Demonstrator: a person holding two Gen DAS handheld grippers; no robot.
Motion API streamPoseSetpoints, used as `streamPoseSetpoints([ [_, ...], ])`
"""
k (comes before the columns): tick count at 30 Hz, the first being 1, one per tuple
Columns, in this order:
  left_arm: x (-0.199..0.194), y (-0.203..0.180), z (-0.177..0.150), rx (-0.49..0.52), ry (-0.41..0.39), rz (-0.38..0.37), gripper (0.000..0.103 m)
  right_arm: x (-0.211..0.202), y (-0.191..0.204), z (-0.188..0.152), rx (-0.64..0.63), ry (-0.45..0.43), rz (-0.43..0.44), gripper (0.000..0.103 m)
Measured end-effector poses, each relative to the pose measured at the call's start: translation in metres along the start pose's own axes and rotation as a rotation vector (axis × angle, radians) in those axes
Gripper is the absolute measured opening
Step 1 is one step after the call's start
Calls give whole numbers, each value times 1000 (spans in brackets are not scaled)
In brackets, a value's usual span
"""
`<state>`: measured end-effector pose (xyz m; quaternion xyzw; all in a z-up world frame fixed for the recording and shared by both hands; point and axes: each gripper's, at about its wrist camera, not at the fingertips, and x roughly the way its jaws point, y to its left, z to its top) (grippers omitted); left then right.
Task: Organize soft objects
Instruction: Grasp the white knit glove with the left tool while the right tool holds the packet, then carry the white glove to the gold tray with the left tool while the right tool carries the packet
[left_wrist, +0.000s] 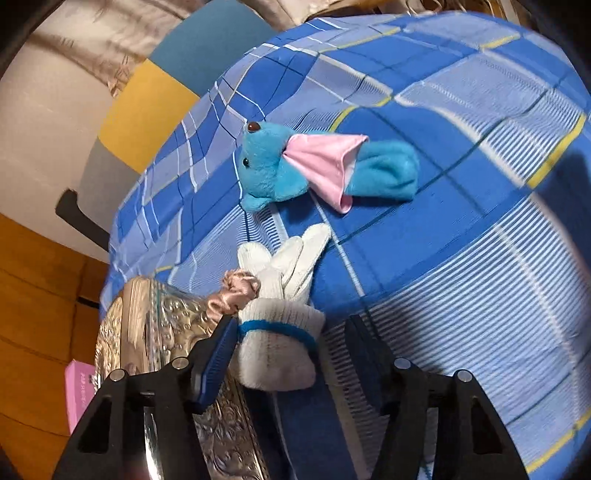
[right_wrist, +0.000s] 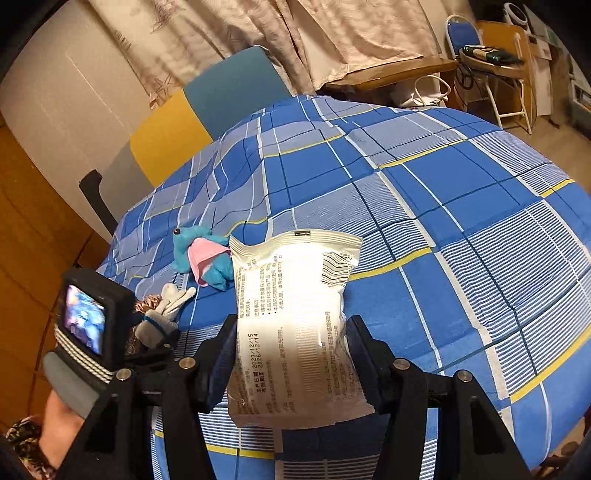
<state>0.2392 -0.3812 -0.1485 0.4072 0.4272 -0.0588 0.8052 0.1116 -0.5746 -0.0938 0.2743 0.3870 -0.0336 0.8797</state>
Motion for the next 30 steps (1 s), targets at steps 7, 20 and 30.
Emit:
streamPoseSetpoints([
  [7, 6, 18, 2, -59, -13, -47, 34, -2, -2, 1, 9, -9, 7, 59],
  [20, -91, 21, -22, -269, -242, -714, 34, -1, -11, 0, 49, -3, -1, 59],
  [30, -86, -13, -39, -230, -171, -766, 65, -6, -12, 2, 59, -17, -2, 59],
])
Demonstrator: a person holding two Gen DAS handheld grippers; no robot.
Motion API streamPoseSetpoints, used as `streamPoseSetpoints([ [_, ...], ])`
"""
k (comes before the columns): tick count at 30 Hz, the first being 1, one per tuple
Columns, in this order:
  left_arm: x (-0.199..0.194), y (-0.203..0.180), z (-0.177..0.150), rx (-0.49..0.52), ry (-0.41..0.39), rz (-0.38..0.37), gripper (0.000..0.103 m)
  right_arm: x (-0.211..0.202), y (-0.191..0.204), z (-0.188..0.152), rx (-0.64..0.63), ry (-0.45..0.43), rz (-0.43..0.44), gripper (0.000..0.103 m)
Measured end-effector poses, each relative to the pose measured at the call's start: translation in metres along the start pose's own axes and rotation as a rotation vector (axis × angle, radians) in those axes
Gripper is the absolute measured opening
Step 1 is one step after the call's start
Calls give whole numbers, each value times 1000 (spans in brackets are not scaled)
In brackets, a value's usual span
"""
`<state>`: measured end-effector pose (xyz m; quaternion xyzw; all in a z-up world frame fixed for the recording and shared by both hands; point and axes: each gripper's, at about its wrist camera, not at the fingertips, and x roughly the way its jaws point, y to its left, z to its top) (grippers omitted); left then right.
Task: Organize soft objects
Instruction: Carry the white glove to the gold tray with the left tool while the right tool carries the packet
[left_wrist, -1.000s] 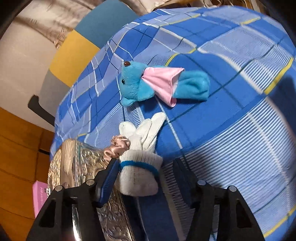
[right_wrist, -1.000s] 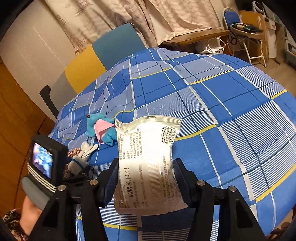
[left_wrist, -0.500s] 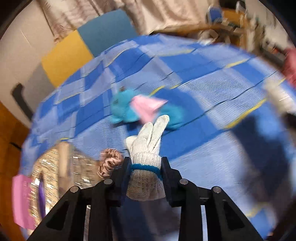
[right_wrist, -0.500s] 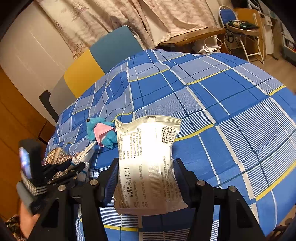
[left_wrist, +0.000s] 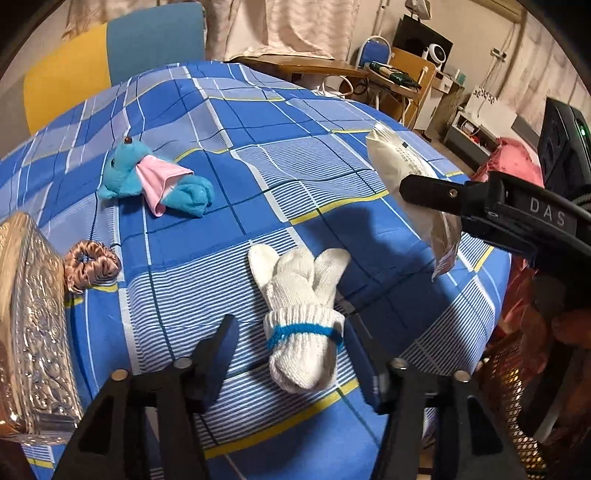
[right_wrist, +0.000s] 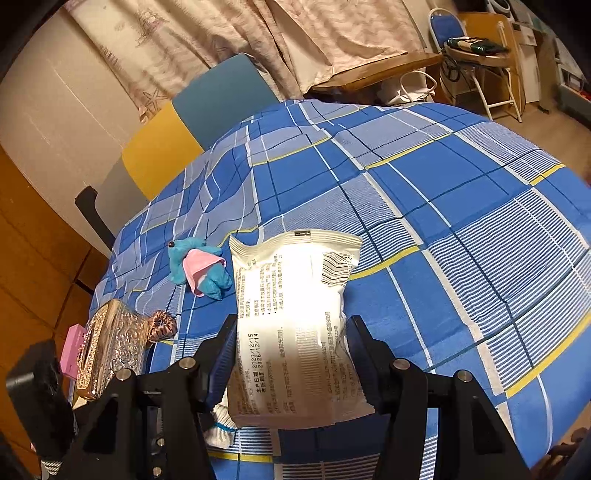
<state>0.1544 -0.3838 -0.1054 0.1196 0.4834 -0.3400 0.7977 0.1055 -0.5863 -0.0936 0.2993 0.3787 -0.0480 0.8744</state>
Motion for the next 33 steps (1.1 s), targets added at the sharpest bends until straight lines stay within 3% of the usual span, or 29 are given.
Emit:
streamPoseSetpoints([
  [4, 3, -5, 3, 13, -10, -24, 67, -1, -1, 1, 4, -1, -3, 59],
  [8, 24, -11, 4, 19, 59, -7, 67, 1, 0, 0, -2, 6, -1, 59],
  [9, 29, -11, 2, 14, 80, -1, 65, 2, 0, 0, -5, 8, -2, 59],
  [10, 32, -10, -1, 1, 88, -4, 56, 2, 1, 0, -12, 8, -5, 59],
  [13, 29, -3, -9, -19, 52, -17, 44, 5, 3, -1, -34, 12, -19, 59],
  [15, 22, -2, -13, -18, 33, -14, 42, 6, 5, -1, -44, 13, -24, 59],
  [25, -44, 14, -57, -42, -104, -63, 41, 13, 10, -9, -90, 33, -43, 59],
  [33, -99, 34, -103, -37, -169, -47, 41, 21, 18, -20, -122, 59, -39, 59],
])
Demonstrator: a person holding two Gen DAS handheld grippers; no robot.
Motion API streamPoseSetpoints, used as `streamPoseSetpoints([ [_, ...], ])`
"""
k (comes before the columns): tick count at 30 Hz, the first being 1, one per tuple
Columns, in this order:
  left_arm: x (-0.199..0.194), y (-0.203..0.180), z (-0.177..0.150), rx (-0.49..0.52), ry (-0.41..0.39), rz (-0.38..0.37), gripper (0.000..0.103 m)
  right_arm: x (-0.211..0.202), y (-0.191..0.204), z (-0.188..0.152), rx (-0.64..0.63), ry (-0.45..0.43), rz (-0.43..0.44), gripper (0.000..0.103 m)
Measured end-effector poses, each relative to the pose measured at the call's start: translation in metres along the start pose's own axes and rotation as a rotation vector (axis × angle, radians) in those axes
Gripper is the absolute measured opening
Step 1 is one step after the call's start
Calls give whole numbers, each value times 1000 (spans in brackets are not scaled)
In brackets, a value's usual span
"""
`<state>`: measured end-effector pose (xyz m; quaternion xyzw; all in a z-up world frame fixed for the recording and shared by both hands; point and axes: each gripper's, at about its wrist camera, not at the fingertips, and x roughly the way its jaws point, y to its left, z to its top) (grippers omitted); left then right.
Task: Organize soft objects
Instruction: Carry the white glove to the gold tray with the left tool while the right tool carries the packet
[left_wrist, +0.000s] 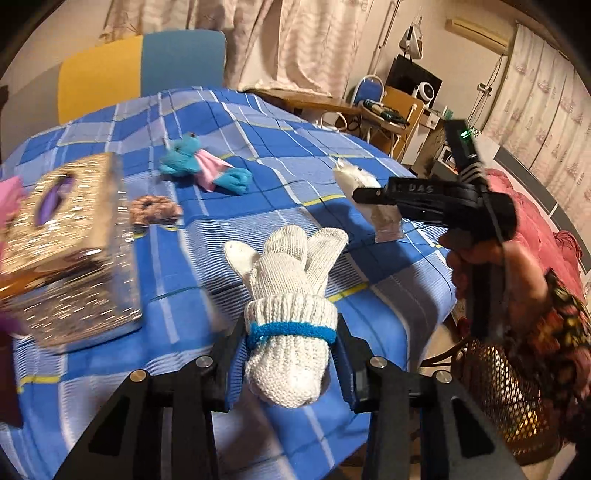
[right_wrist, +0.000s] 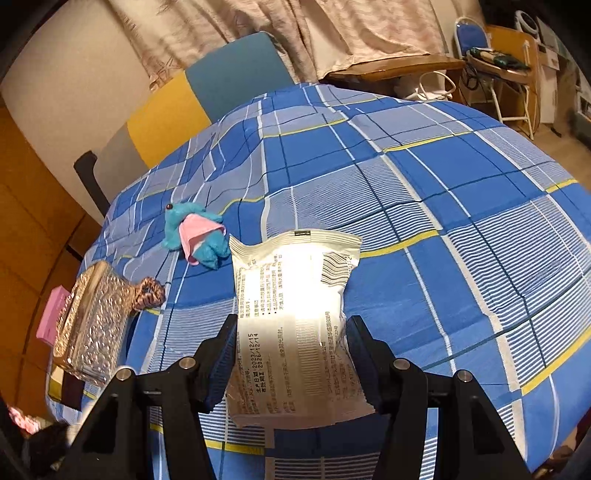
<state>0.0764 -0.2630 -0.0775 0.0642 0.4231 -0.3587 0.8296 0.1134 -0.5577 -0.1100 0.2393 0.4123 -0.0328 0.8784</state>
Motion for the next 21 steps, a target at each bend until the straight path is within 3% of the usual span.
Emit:
streamPoseSetpoints([
  [5, -40, 20, -14, -9, -53, 35, 41, 4, 12, -6, -58, 4, 0, 59],
  [13, -102, 86, -30, -148, -159, 121, 41, -3, 24, -10, -81, -38, 56, 59],
  [21, -147, 188, -45, -357, -242, 306, 42, -7, 33, -14, -94, -58, 31, 59],
])
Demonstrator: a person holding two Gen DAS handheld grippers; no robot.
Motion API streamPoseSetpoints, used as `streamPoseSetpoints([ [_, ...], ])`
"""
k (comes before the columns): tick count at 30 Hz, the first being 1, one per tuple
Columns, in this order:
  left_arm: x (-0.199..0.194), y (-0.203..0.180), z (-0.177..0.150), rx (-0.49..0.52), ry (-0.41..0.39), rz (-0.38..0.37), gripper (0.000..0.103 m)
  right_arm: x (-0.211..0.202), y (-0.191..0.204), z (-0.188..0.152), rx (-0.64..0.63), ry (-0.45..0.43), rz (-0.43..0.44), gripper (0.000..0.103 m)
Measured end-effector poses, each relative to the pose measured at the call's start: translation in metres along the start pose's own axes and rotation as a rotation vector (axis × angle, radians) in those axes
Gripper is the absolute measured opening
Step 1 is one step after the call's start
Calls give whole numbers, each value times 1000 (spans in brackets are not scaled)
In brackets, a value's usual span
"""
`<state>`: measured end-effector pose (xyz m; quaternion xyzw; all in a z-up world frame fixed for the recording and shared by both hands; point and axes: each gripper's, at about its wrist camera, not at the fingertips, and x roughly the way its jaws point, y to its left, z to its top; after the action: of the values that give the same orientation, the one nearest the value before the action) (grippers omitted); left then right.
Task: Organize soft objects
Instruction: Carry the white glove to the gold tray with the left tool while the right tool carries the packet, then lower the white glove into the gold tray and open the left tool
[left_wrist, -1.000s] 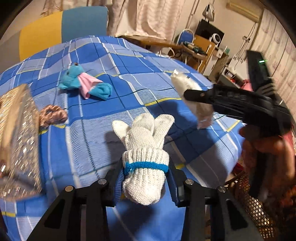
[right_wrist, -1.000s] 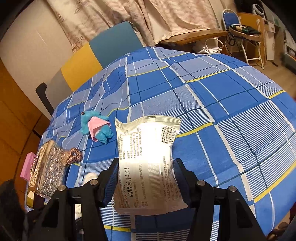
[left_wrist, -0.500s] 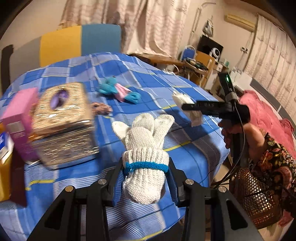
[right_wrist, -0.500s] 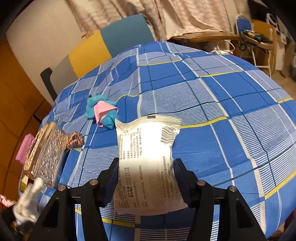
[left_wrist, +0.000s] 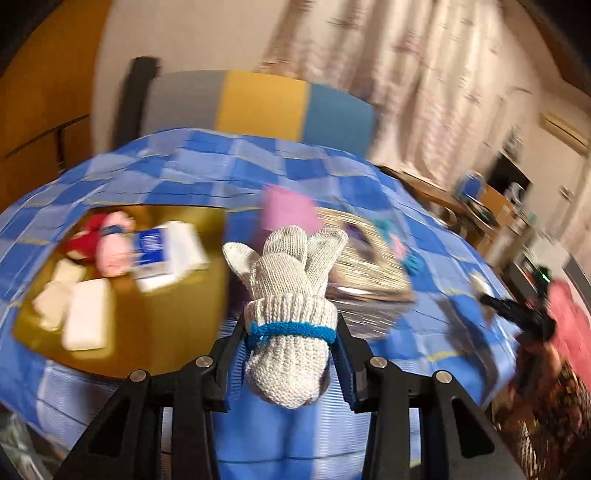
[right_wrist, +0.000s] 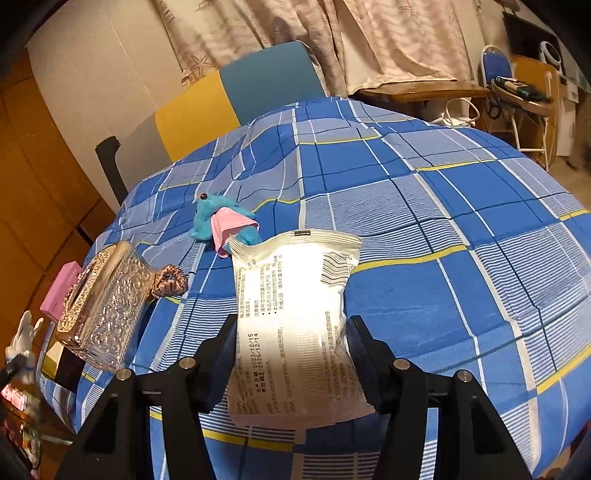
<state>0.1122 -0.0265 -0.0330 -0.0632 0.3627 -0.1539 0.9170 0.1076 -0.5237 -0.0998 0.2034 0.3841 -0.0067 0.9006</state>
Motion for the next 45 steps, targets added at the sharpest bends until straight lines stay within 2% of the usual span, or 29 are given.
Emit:
streamPoseSetpoints([
  [3, 6, 38, 7, -60, 3, 75, 42, -9, 8, -1, 5, -18, 3, 59],
  [6, 23, 74, 11, -118, 50, 123, 42, -19, 20, -3, -1, -35, 14, 59],
  [12, 57, 125, 10, -190, 134, 174, 42, -45, 53, -6, -16, -68, 45, 59],
  [15, 71, 137, 11, -185, 156, 208, 44, -60, 73, -8, -19, -99, 71, 59],
  [19, 76, 147, 9, -148, 180, 260, 53, -75, 99, -11, -39, -119, 105, 59],
  [22, 68, 150, 4, -136, 165, 246, 59, -83, 123, -14, -76, -127, 121, 59],
  [30, 8, 150, -17, -169, 10, 169, 59, -82, 195, -23, -167, -108, 225, 59],
  [33, -9, 146, -23, -146, -33, 188, 59, -76, 227, -29, -203, -85, 280, 59],
  [38, -24, 143, -32, -129, -56, 184, 59, -65, 283, -40, -279, -36, 376, 59],
  [45, -32, 155, -49, -211, -40, 174, 59, -30, 373, -68, -406, 85, 460, 59],
])
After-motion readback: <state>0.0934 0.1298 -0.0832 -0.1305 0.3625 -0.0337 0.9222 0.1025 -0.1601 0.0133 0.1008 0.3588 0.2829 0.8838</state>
